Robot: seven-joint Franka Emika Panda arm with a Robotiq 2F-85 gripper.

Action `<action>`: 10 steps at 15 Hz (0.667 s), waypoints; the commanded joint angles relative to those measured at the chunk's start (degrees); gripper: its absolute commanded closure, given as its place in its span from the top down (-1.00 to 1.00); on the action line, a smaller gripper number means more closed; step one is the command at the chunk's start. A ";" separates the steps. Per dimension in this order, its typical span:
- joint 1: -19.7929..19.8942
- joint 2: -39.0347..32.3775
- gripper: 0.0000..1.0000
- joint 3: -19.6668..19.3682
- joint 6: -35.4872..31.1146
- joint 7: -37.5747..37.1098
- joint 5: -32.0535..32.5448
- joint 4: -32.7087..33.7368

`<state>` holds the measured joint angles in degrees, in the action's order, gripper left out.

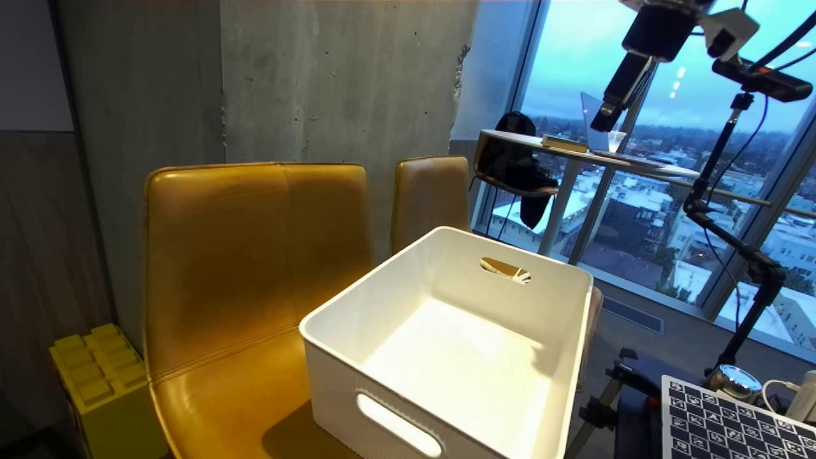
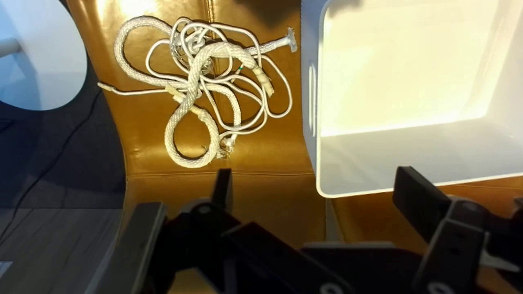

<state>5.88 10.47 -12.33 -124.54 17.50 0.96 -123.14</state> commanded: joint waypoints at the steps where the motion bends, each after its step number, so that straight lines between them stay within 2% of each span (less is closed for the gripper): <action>1: 2.21 -6.78 1.00 -0.52 -8.31 -3.11 -1.61 -0.51; 6: 5.27 -18.83 1.00 -0.32 -17.54 -3.54 -3.16 0.89; 10: 7.45 -27.97 1.00 0.96 -20.71 -2.94 -5.33 4.49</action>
<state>11.53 -11.29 -12.66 -143.91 13.92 -2.48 -123.05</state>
